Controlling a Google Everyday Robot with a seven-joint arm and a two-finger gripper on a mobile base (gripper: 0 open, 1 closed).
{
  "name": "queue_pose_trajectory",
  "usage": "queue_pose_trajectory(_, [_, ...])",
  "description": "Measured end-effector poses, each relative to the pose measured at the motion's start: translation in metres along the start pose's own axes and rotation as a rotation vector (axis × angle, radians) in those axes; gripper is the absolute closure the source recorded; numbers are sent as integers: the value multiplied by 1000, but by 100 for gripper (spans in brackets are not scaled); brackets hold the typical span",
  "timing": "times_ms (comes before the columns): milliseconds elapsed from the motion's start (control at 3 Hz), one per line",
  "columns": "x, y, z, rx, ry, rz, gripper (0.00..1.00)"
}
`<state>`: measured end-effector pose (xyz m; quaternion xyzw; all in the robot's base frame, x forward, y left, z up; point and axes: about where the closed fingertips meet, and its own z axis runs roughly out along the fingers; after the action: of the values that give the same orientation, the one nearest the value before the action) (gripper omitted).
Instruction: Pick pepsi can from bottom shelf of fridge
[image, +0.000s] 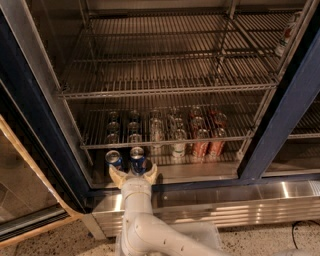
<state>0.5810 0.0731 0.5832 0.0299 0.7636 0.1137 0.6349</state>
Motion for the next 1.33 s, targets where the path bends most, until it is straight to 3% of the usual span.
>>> queue_pose_trajectory(333, [0, 0, 0, 0, 0, 0, 15])
queue_pose_trajectory(667, [0, 0, 0, 2, -1, 0, 27])
queue_pose_trajectory(1333, [8, -8, 1, 91, 0, -84, 27])
